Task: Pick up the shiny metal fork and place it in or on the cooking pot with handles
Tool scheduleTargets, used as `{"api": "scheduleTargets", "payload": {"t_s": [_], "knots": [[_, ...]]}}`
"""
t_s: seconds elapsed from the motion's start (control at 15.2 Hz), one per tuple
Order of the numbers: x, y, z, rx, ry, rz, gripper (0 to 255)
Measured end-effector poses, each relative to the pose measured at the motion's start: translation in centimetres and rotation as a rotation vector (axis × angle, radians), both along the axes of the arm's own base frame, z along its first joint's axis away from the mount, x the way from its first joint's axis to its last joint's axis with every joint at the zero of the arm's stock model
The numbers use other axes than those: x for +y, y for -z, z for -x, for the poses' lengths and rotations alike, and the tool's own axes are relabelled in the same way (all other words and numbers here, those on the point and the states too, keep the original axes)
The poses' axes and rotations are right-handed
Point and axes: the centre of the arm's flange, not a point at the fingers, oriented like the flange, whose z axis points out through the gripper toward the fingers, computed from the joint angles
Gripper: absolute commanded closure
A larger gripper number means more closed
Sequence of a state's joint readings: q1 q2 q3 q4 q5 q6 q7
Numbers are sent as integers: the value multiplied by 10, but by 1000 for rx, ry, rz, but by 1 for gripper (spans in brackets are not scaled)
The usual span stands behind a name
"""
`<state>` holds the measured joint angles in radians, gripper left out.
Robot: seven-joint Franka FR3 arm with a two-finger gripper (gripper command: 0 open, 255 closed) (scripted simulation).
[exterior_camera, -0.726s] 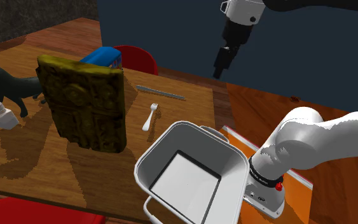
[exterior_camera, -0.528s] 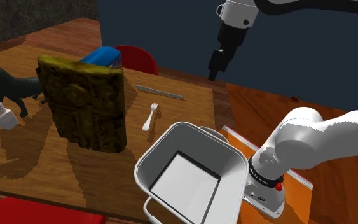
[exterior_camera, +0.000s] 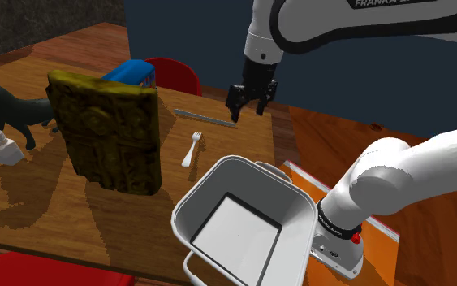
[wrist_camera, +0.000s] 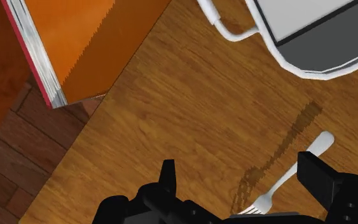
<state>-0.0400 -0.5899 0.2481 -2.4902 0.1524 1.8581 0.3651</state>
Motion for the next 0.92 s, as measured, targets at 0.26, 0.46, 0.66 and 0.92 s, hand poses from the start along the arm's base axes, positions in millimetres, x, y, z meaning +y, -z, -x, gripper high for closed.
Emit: {"api": "scheduleTargets", "payload": {"t_s": [0.26, 0.46, 0.66, 0.92], "knots": [[23, 31, -36, 18, 183, -20, 0], [37, 57, -57, 32, 321, -34, 0], [48, 85, -87, 45, 458, -49, 0], [55, 120, -120, 62, 636, -69, 0]]}}
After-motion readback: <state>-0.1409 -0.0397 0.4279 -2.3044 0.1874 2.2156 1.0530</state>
